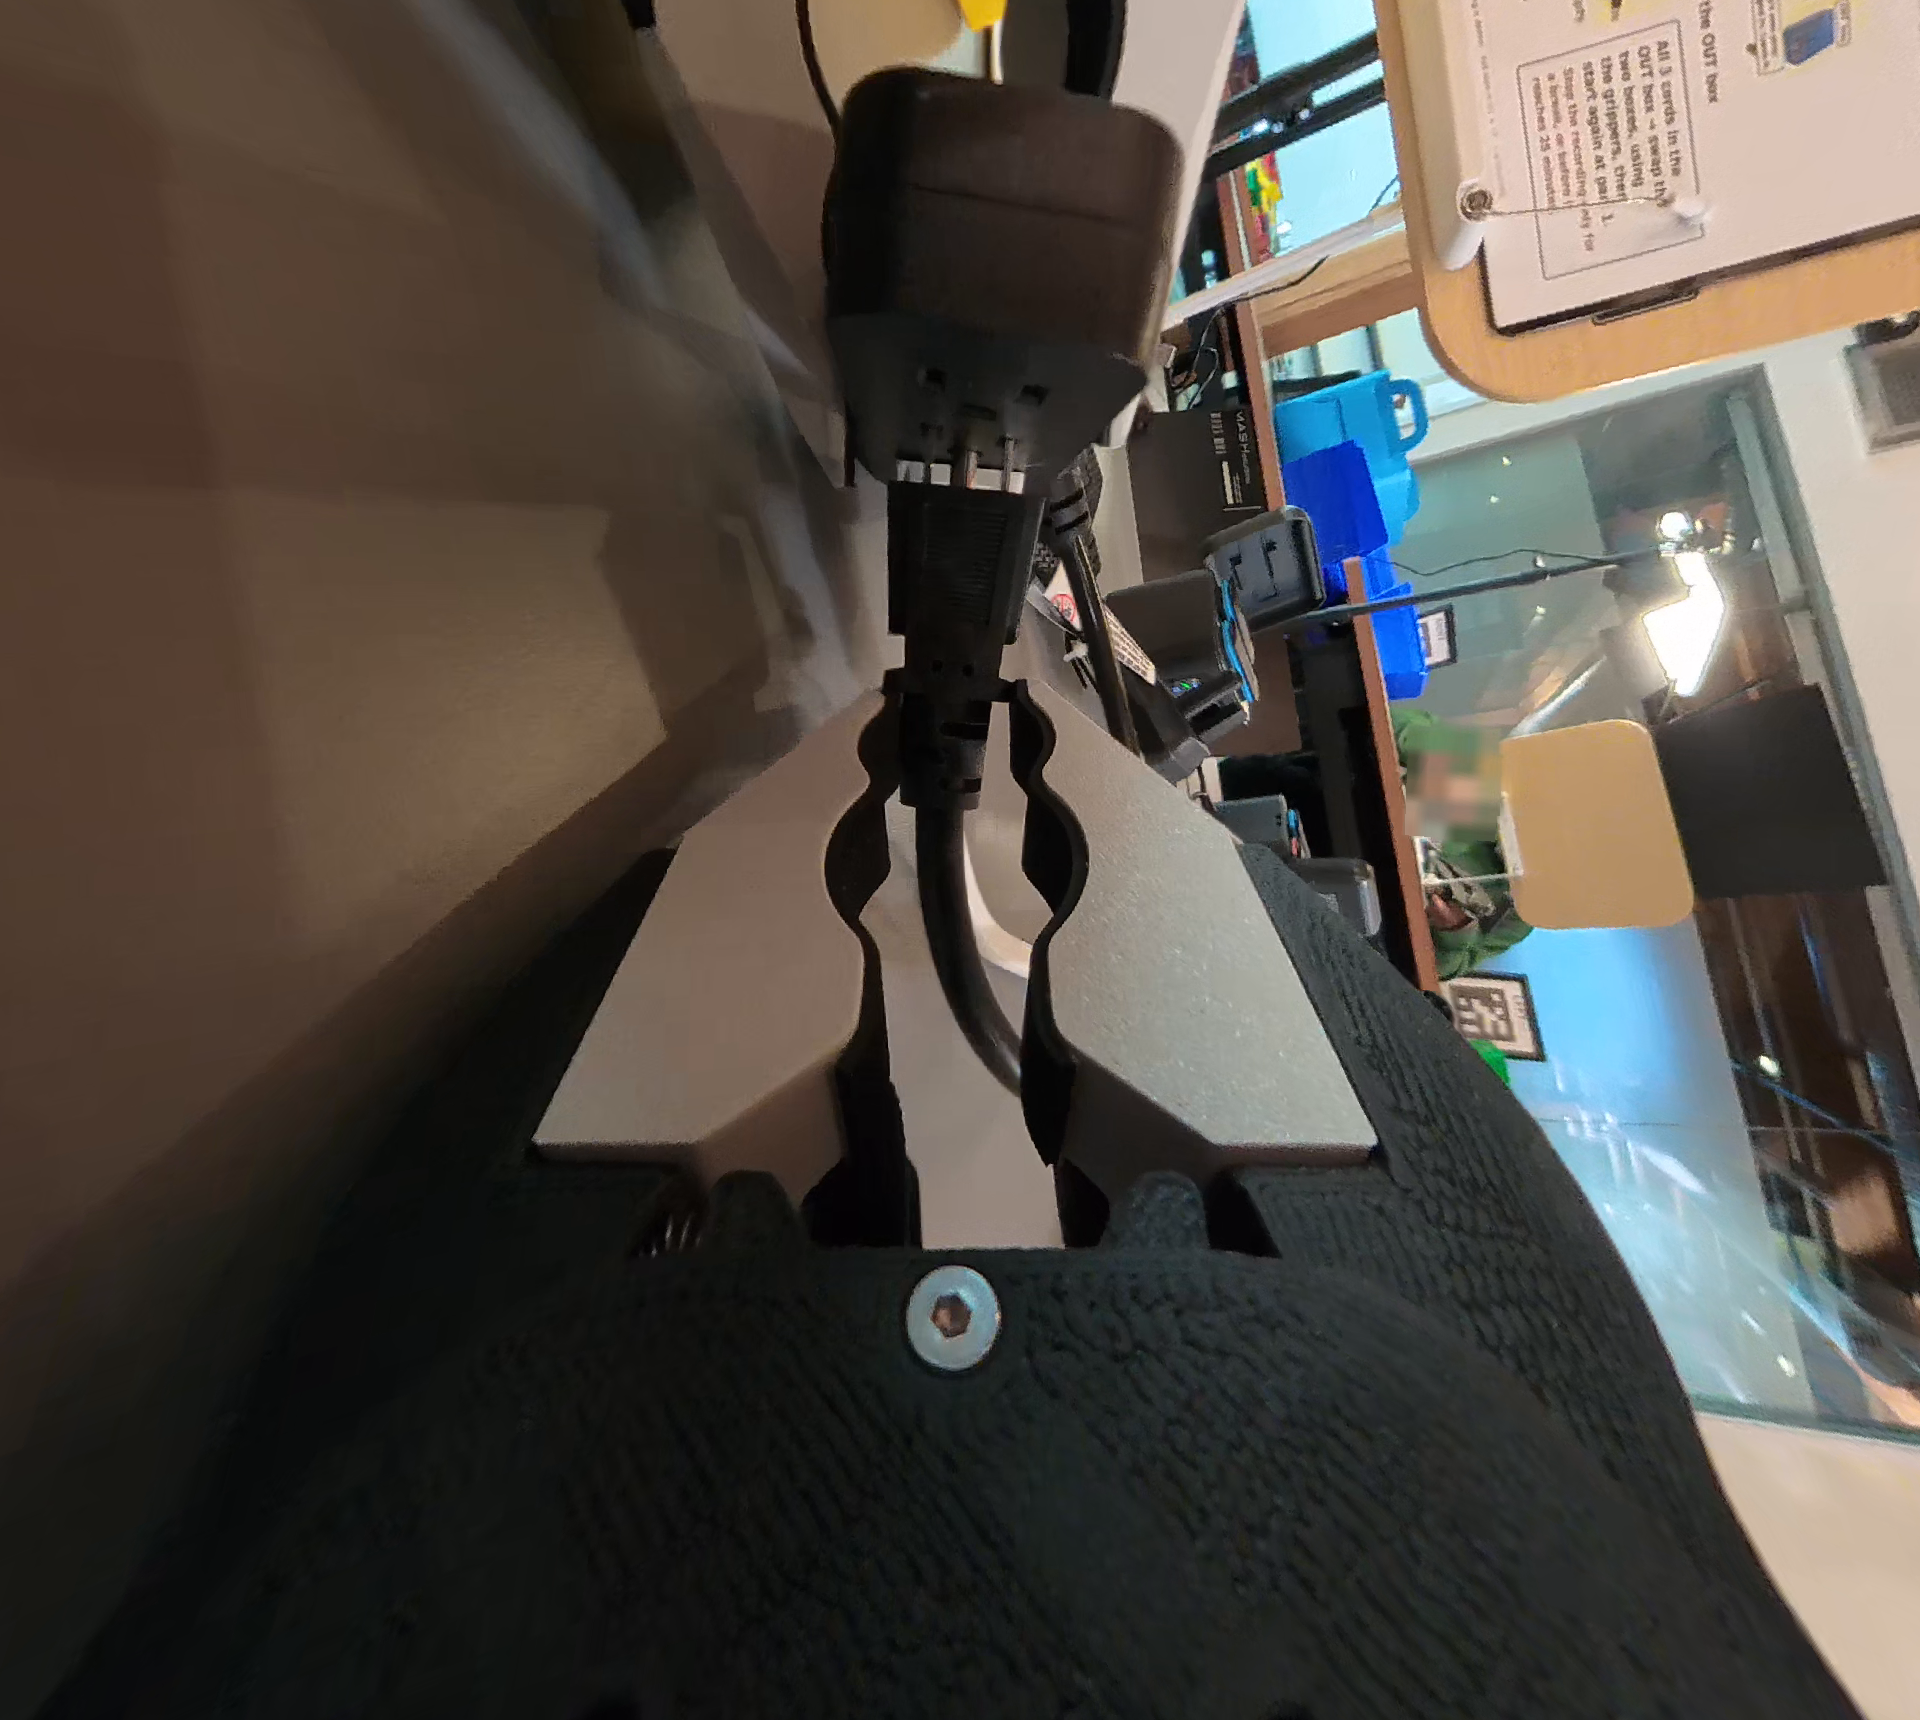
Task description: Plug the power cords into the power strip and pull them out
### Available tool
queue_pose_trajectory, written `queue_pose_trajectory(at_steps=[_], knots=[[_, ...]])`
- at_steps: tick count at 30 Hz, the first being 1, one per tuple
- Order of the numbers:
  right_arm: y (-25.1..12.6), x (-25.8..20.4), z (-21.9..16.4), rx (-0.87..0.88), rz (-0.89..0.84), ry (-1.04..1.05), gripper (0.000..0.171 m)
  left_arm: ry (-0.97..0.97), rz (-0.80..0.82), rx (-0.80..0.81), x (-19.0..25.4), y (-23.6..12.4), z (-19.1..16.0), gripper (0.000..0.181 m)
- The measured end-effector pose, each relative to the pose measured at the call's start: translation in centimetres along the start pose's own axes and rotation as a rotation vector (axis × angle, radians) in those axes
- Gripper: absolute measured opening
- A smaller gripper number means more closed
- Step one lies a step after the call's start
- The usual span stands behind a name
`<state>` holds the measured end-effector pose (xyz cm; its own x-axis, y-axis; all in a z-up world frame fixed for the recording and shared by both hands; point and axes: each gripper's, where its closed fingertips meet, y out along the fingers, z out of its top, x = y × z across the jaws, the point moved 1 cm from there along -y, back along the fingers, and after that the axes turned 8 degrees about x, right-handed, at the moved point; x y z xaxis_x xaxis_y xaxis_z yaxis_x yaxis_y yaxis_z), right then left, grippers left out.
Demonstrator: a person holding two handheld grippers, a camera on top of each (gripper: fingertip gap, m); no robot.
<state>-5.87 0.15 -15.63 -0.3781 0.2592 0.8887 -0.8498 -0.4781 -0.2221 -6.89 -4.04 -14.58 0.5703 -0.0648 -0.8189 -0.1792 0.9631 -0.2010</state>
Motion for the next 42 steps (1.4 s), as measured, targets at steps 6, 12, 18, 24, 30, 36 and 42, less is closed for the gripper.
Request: queue_pose_trajectory(at_steps=[6, 12, 18, 24, 30, 36, 42], knots=[[0.2, 0.0, -0.3, -0.029, 0.005, 0.06, 0.018, -0.065, 0.015, 0.025, 0.2, 0.1, 0.2, 0.046], [0.2, 0.0, 0.7, -0.044, -0.022, 0.038, 0.017, -0.091, 0.029, 0.033, 0.3, -0.5, -0.1, 0.047], [0.4, 0.0, 0.8, -0.075, -0.04, 0.044, 0.017, -0.038, 0.046, -0.009, 0.3, -0.7, -0.5, 0.046], [0.8, 0.2, 1.4, -0.116, -0.074, 0.033, 0.016, -0.012, 0.06, -0.064, 0.1, -1.0, -1.4, 0.045], [1.0, 0.5, 0.8, -0.245, -0.11, 0.0, 0.015, 0.062, 0.127, -0.23, -0.1, -0.7, -2.2, 0.044], [0.9, 0.5, 0.7, -0.273, -0.124, 0.027, 0.015, 0.043, 0.153, -0.293, -0.1, -0.6, -2.3, 0.044], [0.9, 0.6, 0.8, -0.252, -0.125, 0.04, 0.015, 0.017, 0.151, -0.282, -0.2, -0.6, -2.2, 0.044]])
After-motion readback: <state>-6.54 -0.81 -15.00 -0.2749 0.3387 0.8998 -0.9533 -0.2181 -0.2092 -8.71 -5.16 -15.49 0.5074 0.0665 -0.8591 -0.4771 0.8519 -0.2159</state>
